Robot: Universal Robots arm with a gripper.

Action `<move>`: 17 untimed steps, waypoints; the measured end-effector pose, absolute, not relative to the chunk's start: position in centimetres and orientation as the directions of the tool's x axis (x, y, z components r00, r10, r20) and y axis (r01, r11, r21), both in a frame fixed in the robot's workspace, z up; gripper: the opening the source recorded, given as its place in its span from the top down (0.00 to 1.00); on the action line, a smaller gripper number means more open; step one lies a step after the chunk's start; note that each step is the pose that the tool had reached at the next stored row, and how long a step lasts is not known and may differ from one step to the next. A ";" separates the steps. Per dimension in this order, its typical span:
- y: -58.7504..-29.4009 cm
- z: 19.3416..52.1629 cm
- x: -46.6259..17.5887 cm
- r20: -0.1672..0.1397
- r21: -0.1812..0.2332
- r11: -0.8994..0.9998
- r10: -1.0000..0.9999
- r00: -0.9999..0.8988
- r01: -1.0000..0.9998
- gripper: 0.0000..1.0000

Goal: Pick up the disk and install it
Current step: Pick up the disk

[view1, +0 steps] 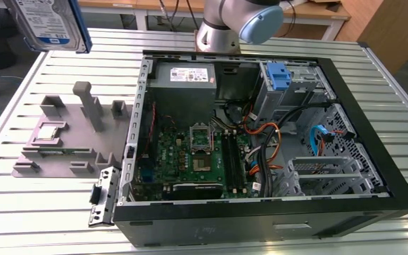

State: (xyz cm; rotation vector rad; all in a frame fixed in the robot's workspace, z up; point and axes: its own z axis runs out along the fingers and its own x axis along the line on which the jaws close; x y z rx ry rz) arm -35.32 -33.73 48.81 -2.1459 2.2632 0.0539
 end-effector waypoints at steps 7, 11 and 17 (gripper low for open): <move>-33.8 48.8 -33.3 -0.040 0.010 0.053 -0.998 -0.053 -0.999 0.65; -34.1 48.8 -32.7 -0.040 0.010 0.053 -0.998 -0.053 -0.999 0.65; -34.8 48.8 -31.8 -0.040 0.010 0.053 -0.998 -0.053 -0.999 0.65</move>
